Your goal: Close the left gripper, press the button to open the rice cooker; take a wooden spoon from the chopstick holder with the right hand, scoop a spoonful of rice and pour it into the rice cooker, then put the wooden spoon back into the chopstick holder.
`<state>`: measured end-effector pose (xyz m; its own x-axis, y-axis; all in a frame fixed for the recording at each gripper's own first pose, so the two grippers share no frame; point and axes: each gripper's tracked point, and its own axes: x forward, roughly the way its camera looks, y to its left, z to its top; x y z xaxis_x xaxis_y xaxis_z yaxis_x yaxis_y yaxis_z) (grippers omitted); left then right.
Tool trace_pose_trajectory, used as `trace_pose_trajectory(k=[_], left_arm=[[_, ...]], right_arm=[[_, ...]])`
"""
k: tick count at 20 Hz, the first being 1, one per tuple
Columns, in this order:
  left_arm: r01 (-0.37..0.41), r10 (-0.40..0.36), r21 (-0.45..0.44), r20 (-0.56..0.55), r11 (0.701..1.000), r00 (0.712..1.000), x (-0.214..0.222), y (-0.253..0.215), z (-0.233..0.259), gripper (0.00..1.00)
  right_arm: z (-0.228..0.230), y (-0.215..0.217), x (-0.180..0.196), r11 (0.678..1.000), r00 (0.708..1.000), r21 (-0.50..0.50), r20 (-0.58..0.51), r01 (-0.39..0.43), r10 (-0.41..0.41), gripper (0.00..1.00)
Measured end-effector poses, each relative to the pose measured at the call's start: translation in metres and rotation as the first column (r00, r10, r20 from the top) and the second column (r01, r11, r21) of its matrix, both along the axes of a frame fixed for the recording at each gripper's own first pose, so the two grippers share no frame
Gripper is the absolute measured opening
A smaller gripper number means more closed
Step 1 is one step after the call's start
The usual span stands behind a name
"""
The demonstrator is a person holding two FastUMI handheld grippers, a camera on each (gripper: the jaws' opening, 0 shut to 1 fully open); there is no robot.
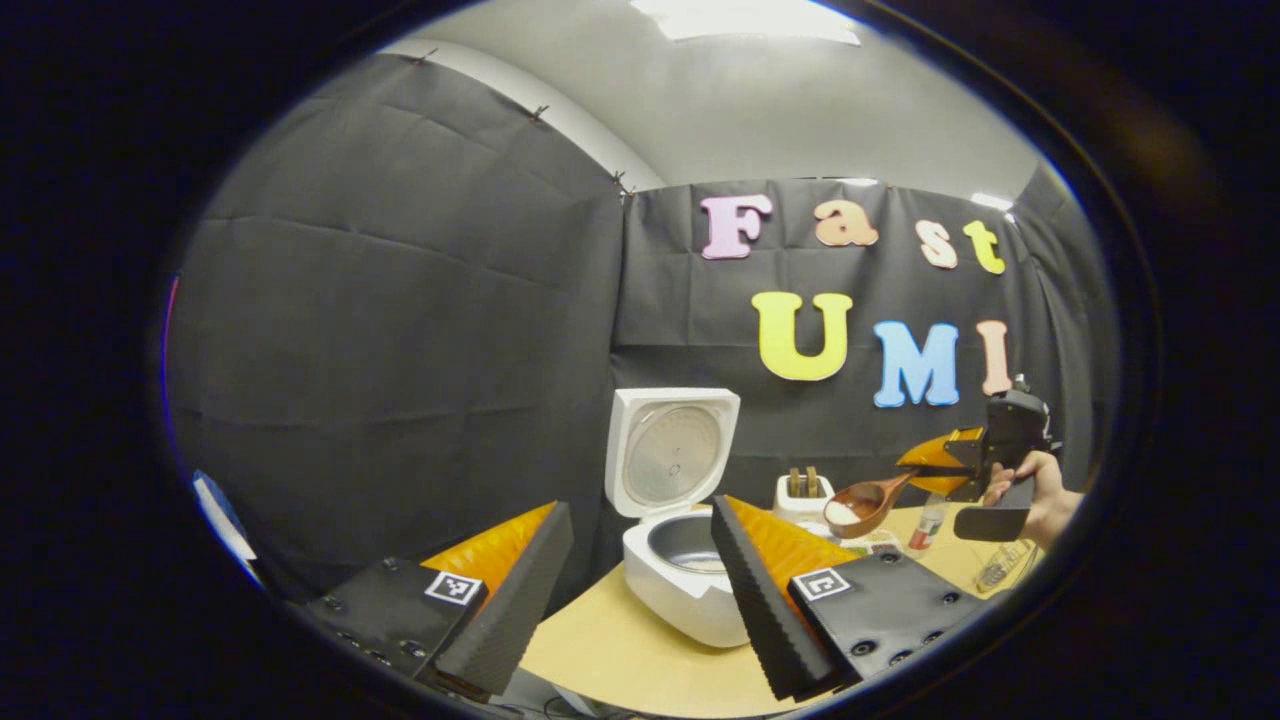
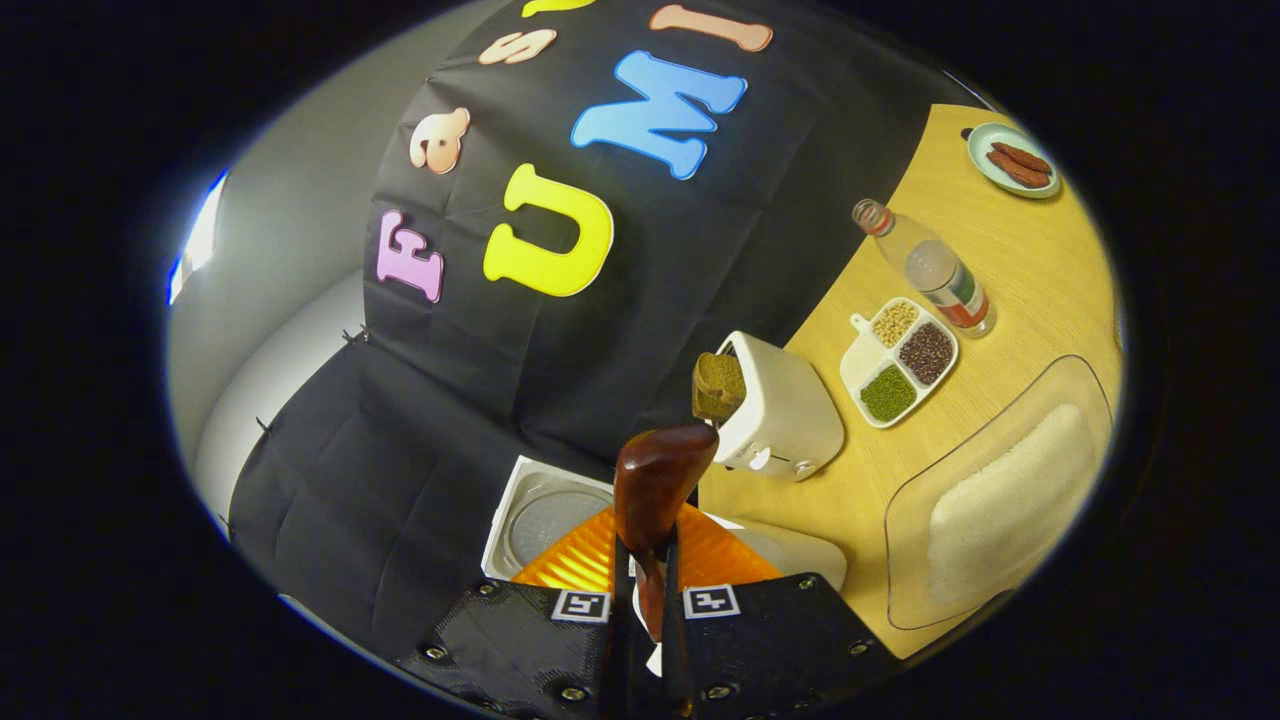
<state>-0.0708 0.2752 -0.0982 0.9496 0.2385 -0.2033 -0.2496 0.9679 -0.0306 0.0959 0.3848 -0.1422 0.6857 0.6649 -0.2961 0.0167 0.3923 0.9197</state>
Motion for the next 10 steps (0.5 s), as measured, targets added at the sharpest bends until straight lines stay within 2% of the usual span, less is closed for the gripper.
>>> trace_pose_trajectory(k=[3, 4, 10], left_arm=[[-0.029, 0.029, -0.016, -0.006, 0.999, 1.000, -0.007, 0.011, -0.005, 0.94], [-0.037, 0.037, -0.023, -0.007, 0.999, 0.999, -0.009, 0.012, -0.007, 0.99], [-0.072, 0.071, -0.022, -0.029, 0.997, 0.997, -0.013, 0.023, -0.016, 0.97]], right_arm=[[0.005, 0.031, 0.002, 0.999, 0.999, -0.012, 0.023, -0.047, 0.048, 0.12], [0.007, 0.040, 0.002, 0.998, 0.997, -0.015, 0.034, -0.062, 0.063, 0.12], [0.004, 0.104, 0.010, 0.985, 0.983, -0.086, 0.096, -0.150, 0.158, 0.12]])
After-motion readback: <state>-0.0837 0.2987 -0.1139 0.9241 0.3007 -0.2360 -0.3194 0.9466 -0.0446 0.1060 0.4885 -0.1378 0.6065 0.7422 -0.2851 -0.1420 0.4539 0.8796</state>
